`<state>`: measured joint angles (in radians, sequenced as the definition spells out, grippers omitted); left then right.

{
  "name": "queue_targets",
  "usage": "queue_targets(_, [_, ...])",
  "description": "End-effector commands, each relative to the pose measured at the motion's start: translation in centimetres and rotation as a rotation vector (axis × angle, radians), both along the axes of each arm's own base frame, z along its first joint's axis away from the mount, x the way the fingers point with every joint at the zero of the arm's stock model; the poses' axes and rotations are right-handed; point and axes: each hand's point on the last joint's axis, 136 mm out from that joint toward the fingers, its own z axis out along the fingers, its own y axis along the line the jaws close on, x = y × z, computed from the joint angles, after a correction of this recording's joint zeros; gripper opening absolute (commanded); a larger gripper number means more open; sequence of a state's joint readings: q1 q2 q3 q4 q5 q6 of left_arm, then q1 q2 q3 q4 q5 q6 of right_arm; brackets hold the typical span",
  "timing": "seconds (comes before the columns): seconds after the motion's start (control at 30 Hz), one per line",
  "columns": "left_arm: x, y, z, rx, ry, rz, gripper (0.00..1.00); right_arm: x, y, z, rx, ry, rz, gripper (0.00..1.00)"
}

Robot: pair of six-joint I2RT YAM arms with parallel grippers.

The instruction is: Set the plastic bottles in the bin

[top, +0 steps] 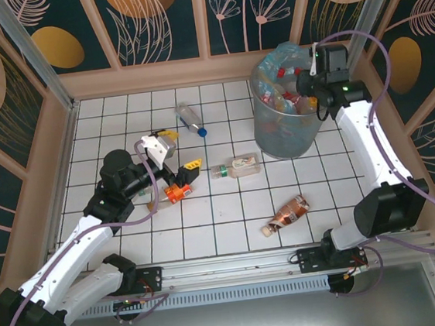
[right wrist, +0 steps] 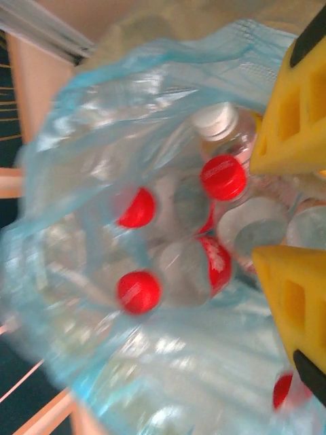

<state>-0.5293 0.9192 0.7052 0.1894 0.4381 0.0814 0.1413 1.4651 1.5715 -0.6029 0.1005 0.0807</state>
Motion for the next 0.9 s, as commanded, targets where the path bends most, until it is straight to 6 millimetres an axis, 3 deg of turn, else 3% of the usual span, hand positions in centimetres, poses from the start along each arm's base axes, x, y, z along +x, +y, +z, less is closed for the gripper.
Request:
queue_targets(0.0, [0.5,0.6,0.8,-0.016,0.006,0.048,0.99,-1.3,1.2,5.1,0.011,-0.11,0.017,0.37])
queue_targets(0.17, [0.4,0.8,-0.4,0.02,0.085,0.061,0.97,-3.8,3.9,9.3,0.012,-0.235,0.085,0.39])
queue_targets(0.3, [-0.3,0.9,-2.9,0.089,0.151,0.04,0.91,-7.4,7.4,10.7,0.032,-0.375,0.259,0.39])
queue_targets(0.37, [-0.5,1.2,-4.4,0.143,0.178,0.049,0.91,-9.0,8.5,10.4,0.065,-0.432,0.33,0.4])
queue_targets(0.47, [0.9,3.5,-6.9,0.265,0.209,0.191,0.9,-11.1,9.9,9.6,0.121,-0.469,0.429,0.39])
queue_targets(0.63, [2.2,7.0,-12.0,0.524,0.312,0.352,0.9,-12.2,12.5,7.1,0.131,-0.423,0.56,0.41])
queue_targets(0.73, [2.1,7.1,-15.1,0.614,0.382,0.326,0.91,-11.9,13.2,6.1,0.117,-0.406,0.581,0.44])
queue_targets(0.87, [2.7,6.1,-17.2,0.625,0.432,0.296,0.92,-11.5,13.9,6.3,0.127,-0.425,0.597,0.46])
